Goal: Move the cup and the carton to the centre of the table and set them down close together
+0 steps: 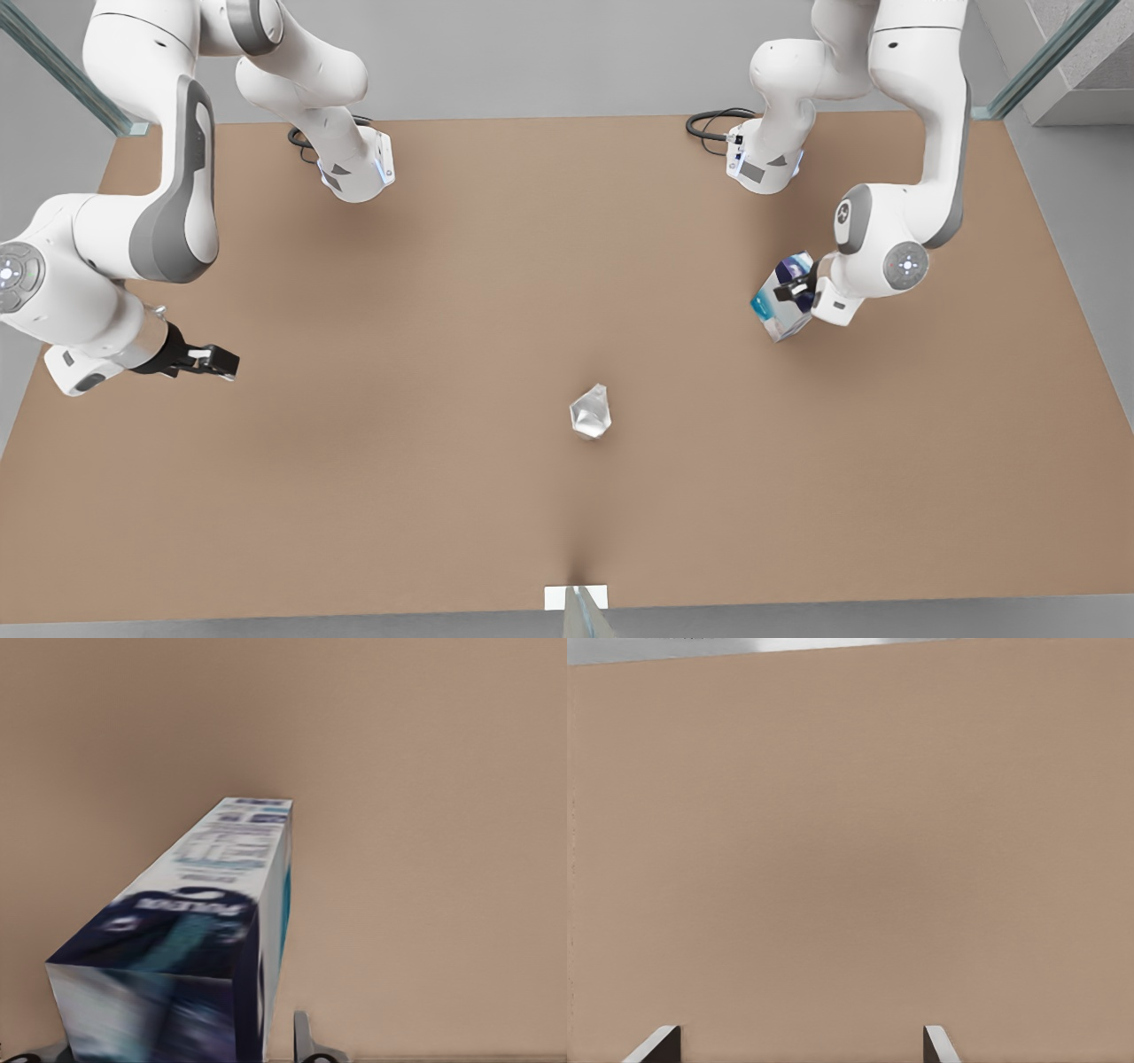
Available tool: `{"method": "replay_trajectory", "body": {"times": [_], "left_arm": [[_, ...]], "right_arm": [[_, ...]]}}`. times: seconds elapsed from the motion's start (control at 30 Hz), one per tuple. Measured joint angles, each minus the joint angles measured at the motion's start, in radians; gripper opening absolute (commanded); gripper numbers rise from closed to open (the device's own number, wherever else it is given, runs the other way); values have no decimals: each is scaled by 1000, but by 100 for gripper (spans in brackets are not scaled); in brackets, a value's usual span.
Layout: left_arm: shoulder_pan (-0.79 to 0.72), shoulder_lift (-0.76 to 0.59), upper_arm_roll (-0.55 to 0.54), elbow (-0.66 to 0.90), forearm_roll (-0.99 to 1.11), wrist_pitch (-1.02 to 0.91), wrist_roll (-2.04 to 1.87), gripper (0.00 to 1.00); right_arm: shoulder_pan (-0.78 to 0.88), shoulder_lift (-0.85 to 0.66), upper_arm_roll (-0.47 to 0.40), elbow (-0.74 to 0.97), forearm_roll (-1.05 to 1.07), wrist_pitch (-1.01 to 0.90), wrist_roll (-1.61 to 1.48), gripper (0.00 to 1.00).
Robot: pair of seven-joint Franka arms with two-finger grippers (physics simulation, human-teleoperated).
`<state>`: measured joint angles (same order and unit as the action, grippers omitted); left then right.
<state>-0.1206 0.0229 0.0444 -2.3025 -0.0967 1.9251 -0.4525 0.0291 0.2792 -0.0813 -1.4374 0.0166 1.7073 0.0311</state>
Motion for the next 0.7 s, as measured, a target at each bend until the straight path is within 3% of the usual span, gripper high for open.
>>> {"method": "replay_trajectory", "body": {"times": [0.03,0.47,0.6,0.63,0.7], "left_arm": [[-4,1,1,0,-1,0,0,61],[35,-53,-3,54,1,-69,1,63],[184,34,-219,244,-2,-89,-156,63],[161,70,-265,288,-3,-89,-196,63],[-78,105,-302,334,-6,-89,-228,63]], "right_arm": [[0,0,0,0,-3,0,-4,100],[0,-1,0,-2,-11,-9,-2,100],[-1,1,0,-6,-14,-2,-2,100],[-3,2,0,-4,-14,-2,-3,100],[-2,2,0,-3,-12,-5,-6,100]]}}
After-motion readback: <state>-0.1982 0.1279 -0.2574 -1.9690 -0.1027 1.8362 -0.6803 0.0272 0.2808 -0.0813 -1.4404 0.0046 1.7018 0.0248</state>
